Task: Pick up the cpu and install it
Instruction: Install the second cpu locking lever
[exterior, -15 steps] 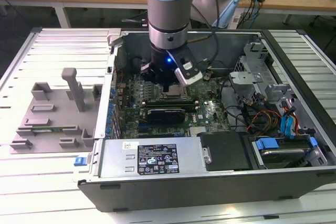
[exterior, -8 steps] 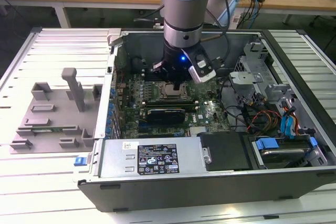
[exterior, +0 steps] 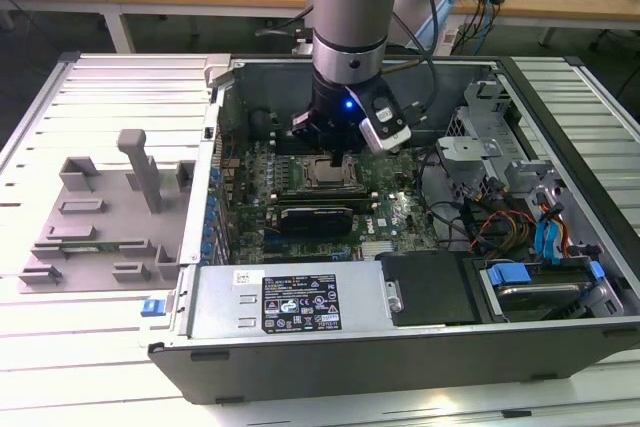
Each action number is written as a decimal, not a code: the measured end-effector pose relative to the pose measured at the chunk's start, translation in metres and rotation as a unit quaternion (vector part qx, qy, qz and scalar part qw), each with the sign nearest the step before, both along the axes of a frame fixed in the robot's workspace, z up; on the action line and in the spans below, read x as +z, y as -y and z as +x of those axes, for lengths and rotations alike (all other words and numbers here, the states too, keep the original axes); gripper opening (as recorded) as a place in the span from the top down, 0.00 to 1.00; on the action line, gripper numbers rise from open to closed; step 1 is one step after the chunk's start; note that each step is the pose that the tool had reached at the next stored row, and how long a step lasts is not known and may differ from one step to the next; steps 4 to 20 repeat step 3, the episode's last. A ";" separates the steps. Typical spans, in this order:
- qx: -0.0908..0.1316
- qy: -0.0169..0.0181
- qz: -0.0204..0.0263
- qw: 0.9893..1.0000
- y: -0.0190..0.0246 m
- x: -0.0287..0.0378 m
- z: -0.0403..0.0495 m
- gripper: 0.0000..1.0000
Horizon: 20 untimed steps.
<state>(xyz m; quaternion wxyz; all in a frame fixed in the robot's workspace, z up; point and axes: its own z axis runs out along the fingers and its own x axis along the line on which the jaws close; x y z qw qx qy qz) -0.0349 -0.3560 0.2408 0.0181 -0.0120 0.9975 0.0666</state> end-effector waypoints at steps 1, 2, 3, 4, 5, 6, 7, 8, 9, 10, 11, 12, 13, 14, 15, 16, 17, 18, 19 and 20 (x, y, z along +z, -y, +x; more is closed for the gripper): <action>0.000 0.000 0.000 1.000 -0.0001 0.0000 0.0000 0.89; 0.000 0.000 0.000 1.000 -0.0002 0.0000 0.0000 0.89; 0.000 0.000 0.000 1.000 -0.0002 0.0000 0.0000 0.89; 0.000 0.000 0.000 1.000 -0.0002 0.0000 0.0000 0.89; 0.000 0.000 0.000 1.000 -0.0002 0.0000 0.0000 0.89; 0.000 0.000 0.000 1.000 -0.0002 0.0000 0.0000 0.89; 0.000 0.000 0.000 1.000 -0.0002 0.0000 0.0000 0.89; 0.000 0.000 0.000 1.000 -0.0002 0.0000 0.0000 0.89; 0.000 0.000 0.000 1.000 -0.0002 0.0000 0.0000 0.89; 0.000 0.000 0.000 1.000 -0.0002 0.0000 0.0000 0.89; 0.000 0.000 0.000 1.000 -0.0002 0.0000 0.0000 0.89; 0.000 0.000 0.000 1.000 -0.0002 0.0000 0.0000 0.89; 0.000 0.000 0.000 1.000 -0.0002 0.0000 0.0000 0.89; 0.000 0.000 0.000 1.000 -0.0002 0.0000 0.0000 0.89; 0.000 0.000 0.000 1.000 -0.0002 0.0000 0.0000 0.89; 0.000 0.000 0.000 1.000 -0.0002 0.0000 0.0000 0.89; 0.000 0.000 0.000 1.000 -0.0002 0.0000 0.0000 0.89; 0.000 0.000 0.000 1.000 -0.0002 0.0000 0.0000 0.89; 0.000 0.000 0.000 1.000 -0.0002 0.0000 0.0000 0.89; 0.000 0.000 0.000 1.000 -0.0002 0.0000 0.0000 0.89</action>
